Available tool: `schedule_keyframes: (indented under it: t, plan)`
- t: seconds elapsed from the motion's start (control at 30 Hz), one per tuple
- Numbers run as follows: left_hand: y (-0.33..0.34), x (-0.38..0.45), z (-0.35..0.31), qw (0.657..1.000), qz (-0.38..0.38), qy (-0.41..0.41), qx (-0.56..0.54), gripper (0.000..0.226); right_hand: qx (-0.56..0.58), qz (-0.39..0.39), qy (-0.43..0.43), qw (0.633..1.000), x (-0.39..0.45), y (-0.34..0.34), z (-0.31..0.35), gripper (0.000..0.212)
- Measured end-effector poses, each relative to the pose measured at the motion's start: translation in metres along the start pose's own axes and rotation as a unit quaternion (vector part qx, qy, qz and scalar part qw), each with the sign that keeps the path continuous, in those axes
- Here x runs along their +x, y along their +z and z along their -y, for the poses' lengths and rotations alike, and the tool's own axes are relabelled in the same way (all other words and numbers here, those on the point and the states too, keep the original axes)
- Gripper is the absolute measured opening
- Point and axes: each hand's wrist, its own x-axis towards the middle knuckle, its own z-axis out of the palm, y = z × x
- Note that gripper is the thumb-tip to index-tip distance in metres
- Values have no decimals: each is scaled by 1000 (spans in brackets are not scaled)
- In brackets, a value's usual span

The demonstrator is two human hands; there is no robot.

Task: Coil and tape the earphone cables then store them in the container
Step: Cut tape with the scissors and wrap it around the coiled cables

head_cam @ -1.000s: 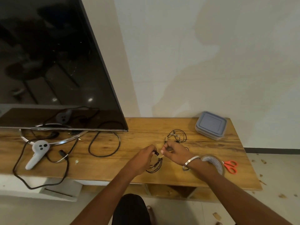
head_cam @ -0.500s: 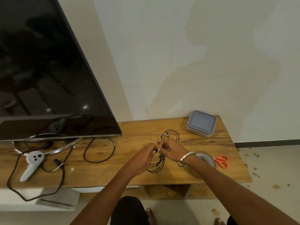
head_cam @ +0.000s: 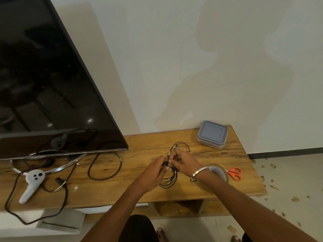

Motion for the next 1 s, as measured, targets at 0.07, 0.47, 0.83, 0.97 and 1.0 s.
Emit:
schedule_keyframes:
  t: [0.07,0.47,0.83,0.97,1.0]
  plan:
    - [1,0,-1,1000,-12,4,12,4,11,-8,-1,1000,-2,0,0,6]
    - [1,-2,-11,994,-85,0,72,16,204,-59,50,976,-12,10,0,8]
    - [-1,-7,-12,990,-87,23,105,14,280,-56,105,953,-21,5,8,31]
    - [-1,-7,-15,991,-90,25,98,13,277,-94,102,951,-23,9,7,24]
    - [-1,-8,-16,991,-90,24,93,13,272,-106,98,951,-24,10,8,22]
